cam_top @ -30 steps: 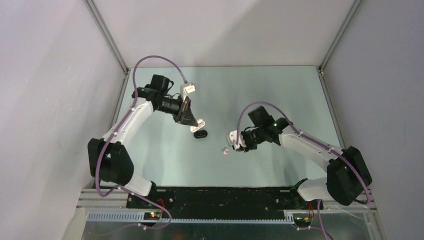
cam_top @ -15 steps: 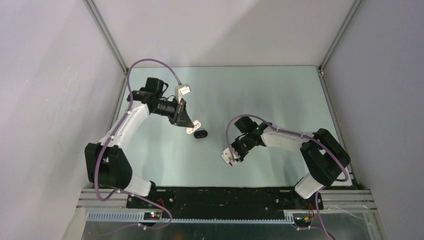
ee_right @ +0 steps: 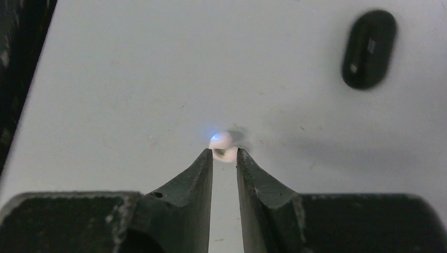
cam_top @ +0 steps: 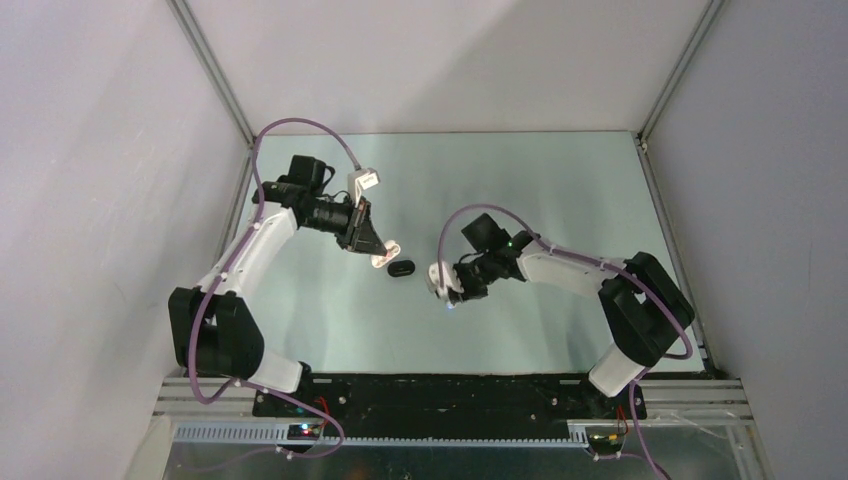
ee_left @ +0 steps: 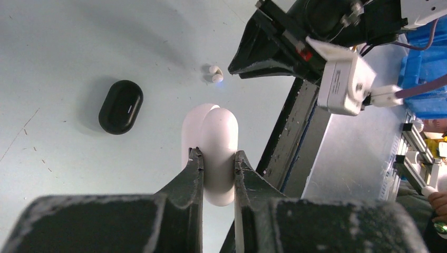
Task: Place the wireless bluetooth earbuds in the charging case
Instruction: Adjust the left earbud at the center of the board.
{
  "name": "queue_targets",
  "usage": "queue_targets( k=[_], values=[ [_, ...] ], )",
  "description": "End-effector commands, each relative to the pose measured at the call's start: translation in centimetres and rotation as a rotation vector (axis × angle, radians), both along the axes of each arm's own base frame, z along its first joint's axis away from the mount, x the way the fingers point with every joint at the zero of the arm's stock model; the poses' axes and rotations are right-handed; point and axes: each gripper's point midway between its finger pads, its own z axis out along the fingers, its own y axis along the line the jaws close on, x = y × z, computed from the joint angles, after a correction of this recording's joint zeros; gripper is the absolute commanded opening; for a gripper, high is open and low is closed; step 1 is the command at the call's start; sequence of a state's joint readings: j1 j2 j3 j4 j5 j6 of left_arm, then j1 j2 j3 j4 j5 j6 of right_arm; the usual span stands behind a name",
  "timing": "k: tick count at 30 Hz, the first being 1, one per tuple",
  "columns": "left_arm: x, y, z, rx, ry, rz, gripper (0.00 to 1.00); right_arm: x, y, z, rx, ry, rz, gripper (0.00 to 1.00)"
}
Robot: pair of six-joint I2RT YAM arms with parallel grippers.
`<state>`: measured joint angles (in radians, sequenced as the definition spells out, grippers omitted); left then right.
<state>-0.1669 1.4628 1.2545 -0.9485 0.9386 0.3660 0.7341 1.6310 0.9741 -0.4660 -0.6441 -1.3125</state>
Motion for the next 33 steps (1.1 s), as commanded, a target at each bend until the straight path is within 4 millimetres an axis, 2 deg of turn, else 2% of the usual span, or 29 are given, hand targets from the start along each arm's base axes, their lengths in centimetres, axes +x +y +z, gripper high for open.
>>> queue_targets(
  k=[1,2,5,6,7,8,9,11,13,17,26,33],
  values=[
    [0.0,-0.1,1.4,-0.033,-0.034,0.005,0.00,0.8,1.6,4.3,0.021,0.345,-0.460,0.27],
    [0.0,-0.1,1.4,-0.032,-0.033,0.005,0.00,1.0,1.7,4.8,0.019,0.381,-0.518,0.27],
    [0.2,0.0,1.6,-0.034,-0.032,0.011,0.00,0.5,1.2,4.6,-0.052,0.571,-0.770,0.27],
    [0.2,-0.1,1.6,-0.037,-0.027,0.013,0.00,0.7,1.2,4.3,-0.073,0.615,-0.822,0.27],
    [0.4,0.0,1.8,-0.038,-0.030,0.016,0.00,0.1,0.7,3.3,-0.142,0.718,-0.914,0.27],
    [0.5,0.0,1.8,-0.040,-0.023,0.019,0.00,0.5,0.6,3.4,-0.153,0.766,-0.955,0.26],
    [0.6,0.0,1.9,-0.041,-0.025,0.022,0.00,0.1,0.2,2.3,-0.218,0.832,-1.016,0.26],
    [0.8,-0.1,2.0,-0.045,-0.021,0.023,0.00,1.1,-0.2,2.0,-0.226,0.842,-1.073,0.27],
    [1.0,-0.1,2.0,-0.047,-0.015,0.023,0.00,1.6,-0.6,1.5,-0.236,0.862,-1.115,0.27],
    [1.2,-0.2,1.7,-0.046,-0.007,0.024,0.00,1.3,-1.0,0.5,-0.286,0.915,-1.152,0.26],
    [1.3,-0.1,1.7,-0.053,0.005,0.030,0.00,0.8,-0.8,-1.1,-0.346,0.979,-1.157,0.26],
    [1.5,-0.1,2.0,-0.063,0.010,0.033,0.00,1.2,-0.9,-2.6,-0.380,0.987,-1.215,0.25]
  ],
)
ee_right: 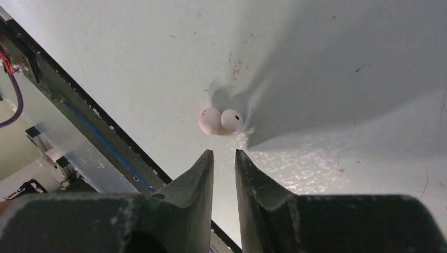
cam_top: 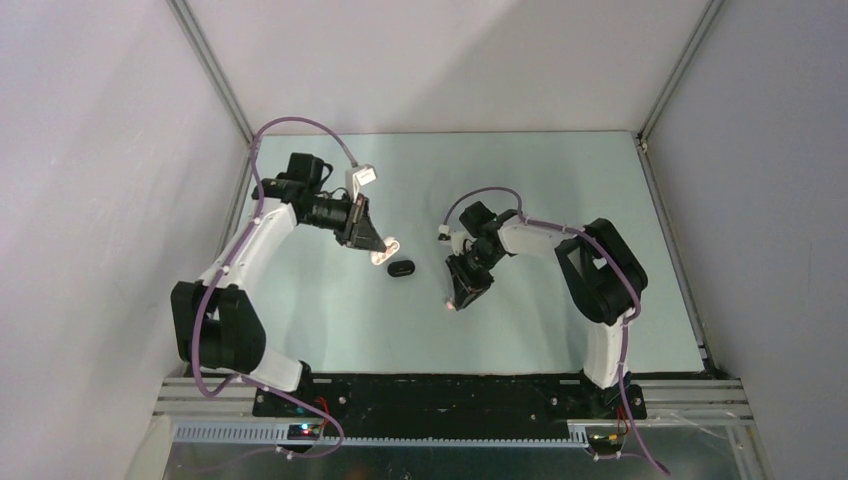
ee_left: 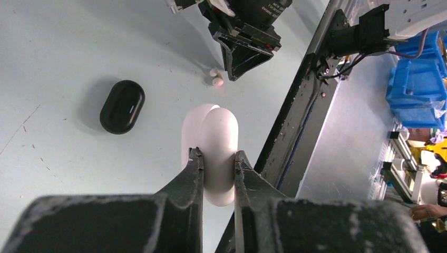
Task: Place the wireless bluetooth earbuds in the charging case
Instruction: Adjust the left earbud at the center of the board.
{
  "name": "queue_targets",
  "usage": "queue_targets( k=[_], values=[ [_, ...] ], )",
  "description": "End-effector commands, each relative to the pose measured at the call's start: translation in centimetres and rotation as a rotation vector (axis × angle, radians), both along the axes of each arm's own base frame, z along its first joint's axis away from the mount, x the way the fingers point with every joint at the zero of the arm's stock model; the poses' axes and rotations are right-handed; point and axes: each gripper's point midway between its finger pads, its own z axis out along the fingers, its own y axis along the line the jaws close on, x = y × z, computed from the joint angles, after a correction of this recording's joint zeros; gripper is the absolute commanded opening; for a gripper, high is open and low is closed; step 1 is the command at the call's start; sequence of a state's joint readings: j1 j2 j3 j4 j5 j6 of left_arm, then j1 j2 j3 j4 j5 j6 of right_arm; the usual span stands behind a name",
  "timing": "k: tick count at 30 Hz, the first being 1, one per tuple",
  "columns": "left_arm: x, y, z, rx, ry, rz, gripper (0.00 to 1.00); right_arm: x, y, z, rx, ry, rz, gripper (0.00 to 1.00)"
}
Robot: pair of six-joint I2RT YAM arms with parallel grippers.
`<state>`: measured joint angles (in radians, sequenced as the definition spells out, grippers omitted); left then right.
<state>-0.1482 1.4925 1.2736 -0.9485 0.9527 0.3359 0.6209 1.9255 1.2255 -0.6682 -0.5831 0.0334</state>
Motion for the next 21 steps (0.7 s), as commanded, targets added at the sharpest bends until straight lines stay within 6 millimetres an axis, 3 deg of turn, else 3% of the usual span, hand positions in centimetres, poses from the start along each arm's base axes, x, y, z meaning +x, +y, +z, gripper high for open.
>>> queue_targets(
  k=[1,21],
  values=[
    [0.8,-0.3,2.0,-0.049,-0.030,0.006,0.00,1.1,0.6,0.0,-0.015,0.007,-0.043,0.25],
    [-0.1,0.0,1.6,-0.064,-0.019,0.005,0.00,2.7,2.1,-1.5,-0.088,-0.115,0.003,0.26]
  ],
)
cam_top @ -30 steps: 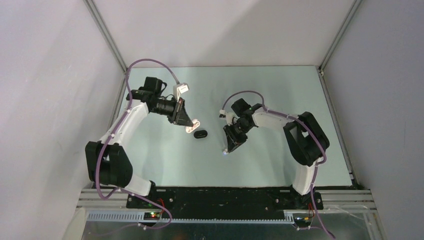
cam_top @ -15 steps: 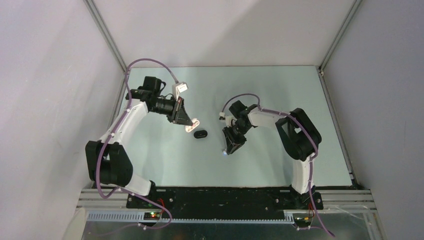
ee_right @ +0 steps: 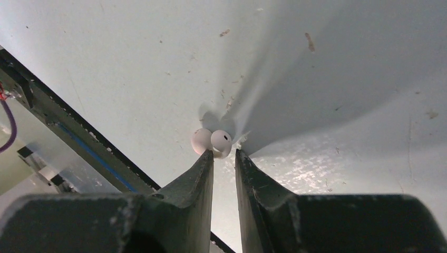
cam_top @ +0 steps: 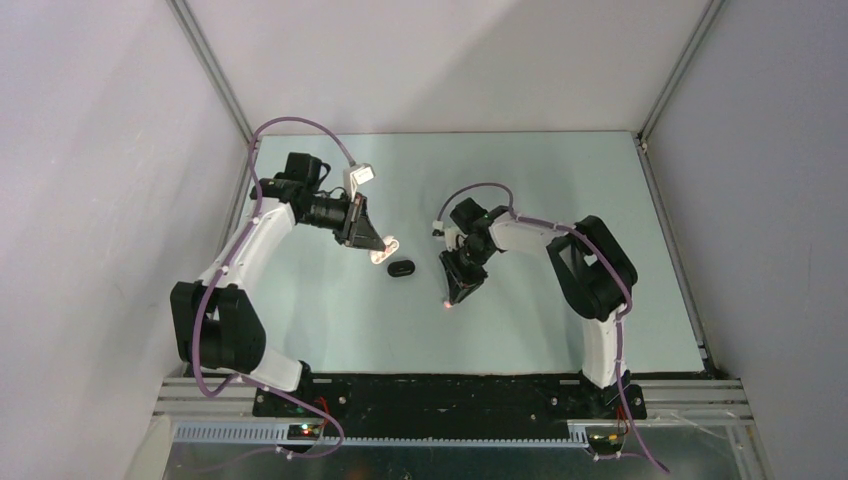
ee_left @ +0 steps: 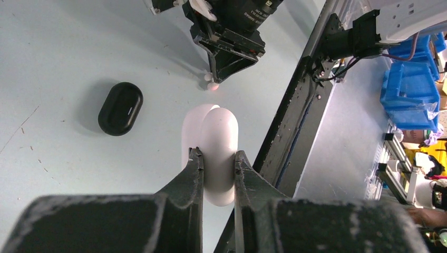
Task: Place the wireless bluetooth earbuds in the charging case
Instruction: Adjust the left earbud at the center of the board.
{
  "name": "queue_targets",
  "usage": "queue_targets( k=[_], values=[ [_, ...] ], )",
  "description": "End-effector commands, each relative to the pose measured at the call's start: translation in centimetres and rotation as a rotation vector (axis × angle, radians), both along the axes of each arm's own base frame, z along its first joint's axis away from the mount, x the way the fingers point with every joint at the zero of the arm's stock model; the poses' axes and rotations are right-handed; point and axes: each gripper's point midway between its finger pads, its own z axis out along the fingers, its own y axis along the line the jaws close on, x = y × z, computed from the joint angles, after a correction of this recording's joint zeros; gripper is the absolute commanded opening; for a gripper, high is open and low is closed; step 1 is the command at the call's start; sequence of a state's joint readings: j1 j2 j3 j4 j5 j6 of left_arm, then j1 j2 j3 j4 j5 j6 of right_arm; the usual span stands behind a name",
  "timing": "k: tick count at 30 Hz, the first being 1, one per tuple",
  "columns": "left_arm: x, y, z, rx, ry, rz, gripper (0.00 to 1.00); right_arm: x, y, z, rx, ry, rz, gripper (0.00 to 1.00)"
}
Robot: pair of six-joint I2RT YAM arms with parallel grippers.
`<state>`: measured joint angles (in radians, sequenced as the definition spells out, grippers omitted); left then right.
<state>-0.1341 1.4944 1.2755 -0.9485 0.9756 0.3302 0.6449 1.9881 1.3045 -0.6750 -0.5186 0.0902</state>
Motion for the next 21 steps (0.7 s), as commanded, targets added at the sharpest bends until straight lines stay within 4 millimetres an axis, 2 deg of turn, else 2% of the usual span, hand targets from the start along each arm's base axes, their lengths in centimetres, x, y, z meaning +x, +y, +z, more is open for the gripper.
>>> queue_targets(
  k=[1,6,10,15,21],
  values=[
    [-0.3,-0.1,1.3,-0.046,-0.027,-0.005,0.00,1.0,1.4,-0.7,-0.034,-0.114,0.066,0.27],
    [-0.3,0.0,1.4,-0.055,-0.033,-0.008,0.00,0.4,2.3,-0.7,-0.055,-0.176,0.137,0.27],
    [-0.2,0.2,1.3,-0.057,-0.034,-0.002,0.00,0.8,2.4,-0.5,-0.060,-0.199,0.143,0.25],
    [-0.4,0.4,1.3,-0.059,-0.036,0.003,0.00,1.0,2.7,0.2,-0.040,-0.214,0.160,0.16],
    [-0.4,0.5,1.6,-0.055,-0.046,0.009,0.00,1.4,2.4,3.1,0.020,-0.323,0.313,0.04]
  ],
)
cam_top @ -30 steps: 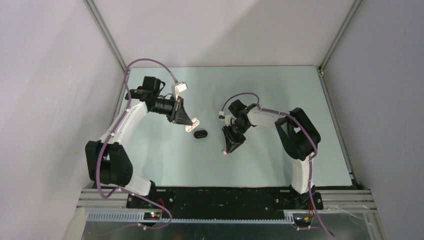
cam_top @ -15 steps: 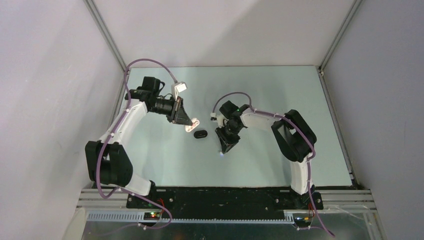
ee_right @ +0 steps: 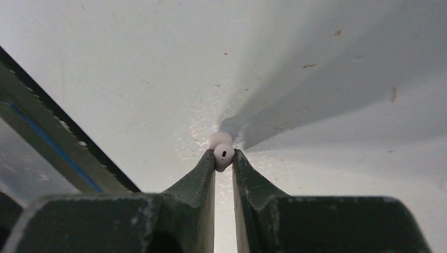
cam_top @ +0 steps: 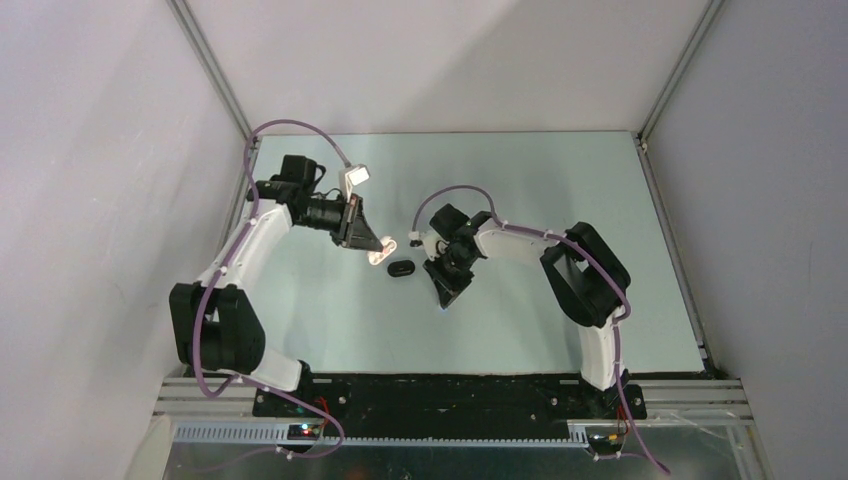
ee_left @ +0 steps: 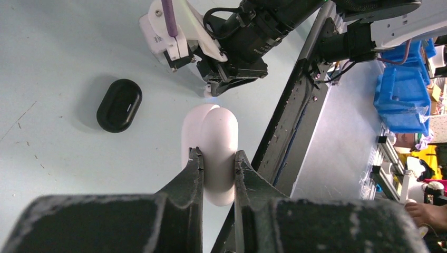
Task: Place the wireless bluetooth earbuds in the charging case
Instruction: Adjust the left earbud at the center of the board.
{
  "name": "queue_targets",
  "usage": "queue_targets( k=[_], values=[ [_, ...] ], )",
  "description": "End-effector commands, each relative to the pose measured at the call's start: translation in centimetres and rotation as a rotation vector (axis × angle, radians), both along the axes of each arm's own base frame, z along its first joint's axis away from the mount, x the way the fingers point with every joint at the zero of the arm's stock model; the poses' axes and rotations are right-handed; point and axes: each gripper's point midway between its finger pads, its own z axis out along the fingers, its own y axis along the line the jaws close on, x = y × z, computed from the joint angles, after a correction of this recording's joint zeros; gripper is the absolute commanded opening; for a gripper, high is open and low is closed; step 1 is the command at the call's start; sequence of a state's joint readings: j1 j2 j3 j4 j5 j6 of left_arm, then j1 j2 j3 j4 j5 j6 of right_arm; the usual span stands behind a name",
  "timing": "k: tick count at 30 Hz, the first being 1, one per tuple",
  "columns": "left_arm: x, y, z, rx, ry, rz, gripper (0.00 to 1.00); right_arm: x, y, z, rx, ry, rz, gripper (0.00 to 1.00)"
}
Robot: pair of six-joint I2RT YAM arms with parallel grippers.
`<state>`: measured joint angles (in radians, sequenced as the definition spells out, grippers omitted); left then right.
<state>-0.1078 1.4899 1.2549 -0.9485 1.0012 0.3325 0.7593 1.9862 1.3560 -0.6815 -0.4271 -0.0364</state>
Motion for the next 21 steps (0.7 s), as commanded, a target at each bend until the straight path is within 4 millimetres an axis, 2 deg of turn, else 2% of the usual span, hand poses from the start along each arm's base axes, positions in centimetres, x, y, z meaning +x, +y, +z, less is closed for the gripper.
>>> queue_targets(
  k=[1,2,4,5,10,12,14,15,16,17,21],
  values=[
    [-0.2,0.1,1.8,-0.033,-0.065,-0.004,0.00,2.1,-0.3,3.1,0.042,-0.161,0.145,0.03],
    [-0.2,0.1,1.8,-0.033,-0.066,-0.004,0.00,2.0,-0.6,3.6,0.061,-0.181,0.221,0.03],
    [-0.1,0.1,1.9,-0.033,-0.071,-0.005,0.00,0.3,-3.0,3.9,0.004,-0.127,0.357,0.03],
    [0.0,0.1,2.0,-0.033,-0.076,-0.006,0.00,0.0,-3.5,4.2,-0.006,-0.122,0.401,0.03],
    [0.3,0.1,2.4,-0.027,-0.100,-0.006,0.00,-4.2,-10.5,4.2,-0.153,0.114,0.753,0.05],
    [0.4,0.2,2.6,-0.023,-0.110,-0.004,0.00,-4.7,-12.5,4.4,-0.188,0.187,0.848,0.05],
    [0.4,0.2,2.8,-0.020,-0.121,-0.001,0.00,-4.3,-13.7,4.4,-0.214,0.231,0.945,0.06],
    [0.3,0.3,2.8,-0.017,-0.122,0.000,0.00,-3.7,-14.3,3.8,-0.236,0.252,0.992,0.06],
    [0.3,0.3,2.8,-0.012,-0.125,0.003,0.00,-2.9,-14.1,4.0,-0.244,0.238,1.008,0.06],
    [0.2,0.4,2.9,-0.010,-0.128,0.004,0.00,-2.0,-14.5,3.3,-0.265,0.244,1.041,0.07],
    [0.1,0.6,2.5,0.011,-0.131,0.014,0.00,2.0,-13.6,1.8,-0.278,0.131,1.100,0.14]
  ],
)
